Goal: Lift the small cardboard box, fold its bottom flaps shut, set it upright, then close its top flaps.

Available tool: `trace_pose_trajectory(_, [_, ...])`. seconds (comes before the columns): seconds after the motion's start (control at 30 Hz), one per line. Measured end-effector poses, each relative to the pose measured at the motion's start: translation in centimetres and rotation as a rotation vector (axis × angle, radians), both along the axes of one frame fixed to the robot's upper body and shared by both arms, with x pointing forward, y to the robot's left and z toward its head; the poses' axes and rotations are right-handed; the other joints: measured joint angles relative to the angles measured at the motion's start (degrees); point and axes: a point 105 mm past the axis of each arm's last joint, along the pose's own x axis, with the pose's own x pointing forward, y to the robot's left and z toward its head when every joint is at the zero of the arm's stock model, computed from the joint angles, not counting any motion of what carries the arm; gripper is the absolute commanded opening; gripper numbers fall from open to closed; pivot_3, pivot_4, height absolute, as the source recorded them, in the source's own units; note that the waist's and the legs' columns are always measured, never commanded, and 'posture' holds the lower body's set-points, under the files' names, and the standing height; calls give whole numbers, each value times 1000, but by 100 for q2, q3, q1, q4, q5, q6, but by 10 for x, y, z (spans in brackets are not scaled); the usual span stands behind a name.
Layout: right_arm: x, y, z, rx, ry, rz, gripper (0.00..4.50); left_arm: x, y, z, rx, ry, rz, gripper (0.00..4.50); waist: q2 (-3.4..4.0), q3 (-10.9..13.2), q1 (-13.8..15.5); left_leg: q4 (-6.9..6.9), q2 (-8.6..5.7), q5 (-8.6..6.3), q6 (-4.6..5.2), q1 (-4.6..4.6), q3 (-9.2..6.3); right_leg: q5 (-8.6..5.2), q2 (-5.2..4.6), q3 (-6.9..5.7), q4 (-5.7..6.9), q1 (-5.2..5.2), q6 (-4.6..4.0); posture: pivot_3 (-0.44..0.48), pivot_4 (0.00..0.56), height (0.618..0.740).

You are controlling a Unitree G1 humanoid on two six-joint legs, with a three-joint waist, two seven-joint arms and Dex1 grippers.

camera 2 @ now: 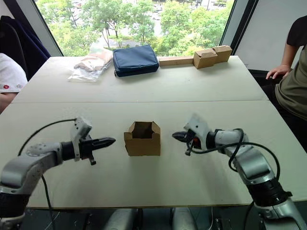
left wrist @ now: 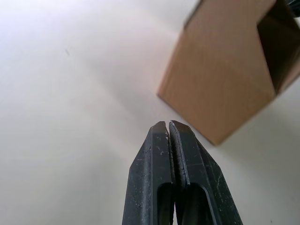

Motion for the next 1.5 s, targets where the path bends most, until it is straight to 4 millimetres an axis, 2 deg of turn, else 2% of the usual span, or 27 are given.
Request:
trace_pose_trajectory(0.1, [2,7,23,86,-17,33,0,1,-9,22,-17,-16,-78,57,0,0,-8,-2,0,0,1,0,0,1,1,-1,0,-1,1,0,150,740])
trace_pose_trajectory(0.2, [-3,17,22,115,20,78,0,2,-18,27,-4,-11,-128,57,1,1,-16,-3,-1,0,1,-1,1,1,1,-1,0,-1,2,0,150,740])
trace_pose_trajectory(0.43, [-13,39,12,107,60,164,0,-5,-32,26,-36,24,-207,57,1,1,-37,-2,0,0,1,-1,0,1,3,-1,1,-2,2,0,150,740])
trace_pose_trajectory(0.87, [-4,53,-1,48,57,204,0,1,-54,8,28,13,-278,57,0,1,-35,-1,-1,0,0,-1,1,1,9,-2,1,-2,2,0,150,740])
trace_pose_trajectory(1.07, [-2,63,-12,6,58,230,0,4,-62,7,46,5,-305,57,0,1,-35,-1,-1,1,1,-1,1,1,11,-3,3,-2,2,0,150,740])
trace_pose_trajectory(1.5, [6,65,-15,-24,32,219,0,10,-60,3,94,-9,-289,57,0,1,-37,0,-1,1,0,-1,2,2,17,-5,5,-2,3,0,150,740])
